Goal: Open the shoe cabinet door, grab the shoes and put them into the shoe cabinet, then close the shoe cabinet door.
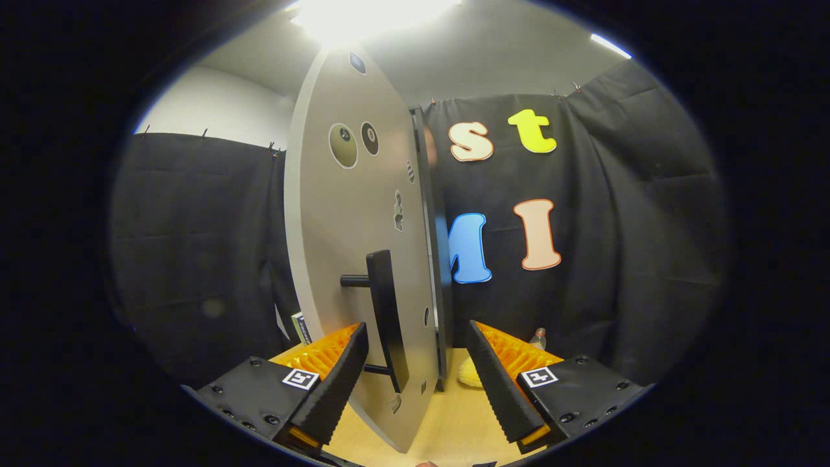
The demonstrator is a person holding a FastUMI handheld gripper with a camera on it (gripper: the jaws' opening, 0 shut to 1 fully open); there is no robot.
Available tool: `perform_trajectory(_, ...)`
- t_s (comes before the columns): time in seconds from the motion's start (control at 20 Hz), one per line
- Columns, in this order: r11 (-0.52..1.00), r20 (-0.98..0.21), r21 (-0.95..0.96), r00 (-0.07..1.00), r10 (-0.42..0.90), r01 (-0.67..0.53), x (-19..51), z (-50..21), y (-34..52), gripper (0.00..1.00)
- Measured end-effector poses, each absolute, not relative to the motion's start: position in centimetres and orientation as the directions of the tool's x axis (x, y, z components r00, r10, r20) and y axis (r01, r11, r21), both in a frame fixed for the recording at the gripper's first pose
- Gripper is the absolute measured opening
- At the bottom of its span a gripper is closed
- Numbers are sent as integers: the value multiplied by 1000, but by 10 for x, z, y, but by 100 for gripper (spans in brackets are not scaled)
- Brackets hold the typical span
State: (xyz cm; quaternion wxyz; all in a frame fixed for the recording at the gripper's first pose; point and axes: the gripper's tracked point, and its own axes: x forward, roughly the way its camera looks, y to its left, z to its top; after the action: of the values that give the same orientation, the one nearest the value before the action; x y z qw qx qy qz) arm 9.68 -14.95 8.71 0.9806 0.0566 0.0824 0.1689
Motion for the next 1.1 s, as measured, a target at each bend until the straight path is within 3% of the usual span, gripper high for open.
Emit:
perform_trajectory(0.3, 900, -133, 155, 894, 428, -407, 111, 92, -75, 97)
perform_trajectory(0.55, 930, -92, 103, 927, 363, -354, 129, 100, -47, 97)
perform_trajectory(1.1, 924, -72, 26, 921, 382, -382, 139, 97, 34, 97)
